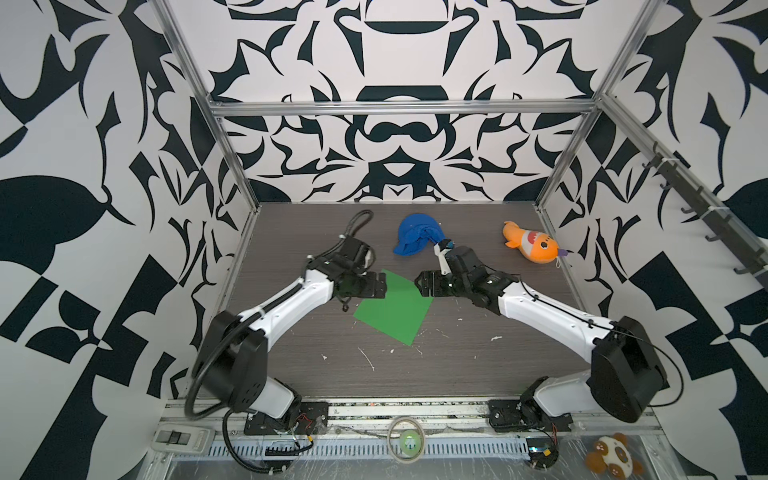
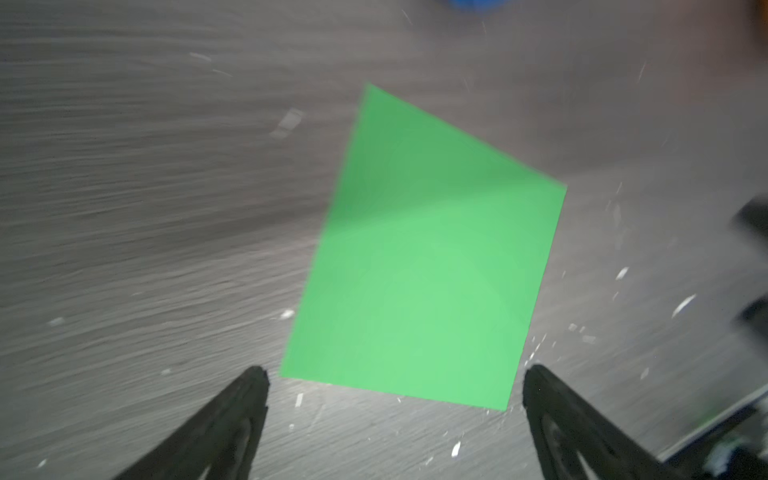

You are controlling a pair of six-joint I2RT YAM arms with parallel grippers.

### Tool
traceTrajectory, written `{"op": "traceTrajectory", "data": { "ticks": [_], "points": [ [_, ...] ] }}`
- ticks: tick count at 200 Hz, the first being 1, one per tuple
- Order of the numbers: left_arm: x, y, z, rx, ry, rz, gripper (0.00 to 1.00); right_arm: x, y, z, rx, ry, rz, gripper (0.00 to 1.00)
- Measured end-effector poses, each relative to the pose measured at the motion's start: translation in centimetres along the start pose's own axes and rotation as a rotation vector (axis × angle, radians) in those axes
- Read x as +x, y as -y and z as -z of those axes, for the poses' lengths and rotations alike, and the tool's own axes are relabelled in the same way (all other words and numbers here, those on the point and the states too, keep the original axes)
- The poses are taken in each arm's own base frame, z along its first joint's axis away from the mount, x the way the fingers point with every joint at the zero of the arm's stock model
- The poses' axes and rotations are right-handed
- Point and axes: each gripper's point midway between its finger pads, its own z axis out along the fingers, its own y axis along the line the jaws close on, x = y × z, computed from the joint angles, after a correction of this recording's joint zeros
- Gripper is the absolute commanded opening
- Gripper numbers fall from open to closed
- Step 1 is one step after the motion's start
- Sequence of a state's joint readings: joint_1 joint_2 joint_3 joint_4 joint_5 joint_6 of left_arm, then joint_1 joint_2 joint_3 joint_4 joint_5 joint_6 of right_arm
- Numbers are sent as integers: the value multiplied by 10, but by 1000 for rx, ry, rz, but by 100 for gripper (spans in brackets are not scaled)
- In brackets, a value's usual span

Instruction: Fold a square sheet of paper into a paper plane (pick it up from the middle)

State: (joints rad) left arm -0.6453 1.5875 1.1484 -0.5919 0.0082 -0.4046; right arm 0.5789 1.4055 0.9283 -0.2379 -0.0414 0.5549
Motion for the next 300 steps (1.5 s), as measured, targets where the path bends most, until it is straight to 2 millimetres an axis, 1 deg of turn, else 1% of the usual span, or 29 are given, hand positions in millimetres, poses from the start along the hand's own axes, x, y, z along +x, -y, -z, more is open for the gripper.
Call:
{"op": "traceTrajectory", "data": {
  "ticks": [16, 34, 51, 66, 84, 126, 153, 185, 221, 225, 251, 300],
  "points": [
    [4, 20, -21, -38, -71, -98, 98, 9, 29, -3, 80, -18, -59, 90],
    [6, 34, -44, -87, -138, -172, 96, 23, 60, -3, 162, -48, -124, 89],
    [9, 38, -62, -126, -191, -212, 95, 34, 81, -1, 213, -66, -181, 88],
    [13, 36, -74, -156, -230, -227, 94, 38, 91, 4, 234, -64, -213, 88],
    [15, 32, -82, -184, -260, -233, 94, 37, 94, 8, 235, -49, -237, 87],
    [13, 29, -90, -210, -286, -251, 89, 38, 95, 10, 232, -43, -252, 84],
    [18, 26, -97, -221, -316, -259, 88, 42, 96, 10, 234, -46, -264, 84],
    [17, 27, -98, -216, -320, -262, 86, 45, 97, 10, 233, -51, -274, 82],
    [19, 27, -100, -213, -339, -261, 86, 49, 98, 10, 234, -61, -294, 81],
    [19, 27, -101, -214, -342, -261, 82, 49, 98, 9, 233, -60, -296, 81],
    [21, 28, -102, -202, -356, -258, 79, 49, 97, 9, 231, -61, -302, 80],
    [21, 26, -104, -200, -361, -256, 77, 49, 97, 9, 232, -60, -314, 80]
  ]
}}
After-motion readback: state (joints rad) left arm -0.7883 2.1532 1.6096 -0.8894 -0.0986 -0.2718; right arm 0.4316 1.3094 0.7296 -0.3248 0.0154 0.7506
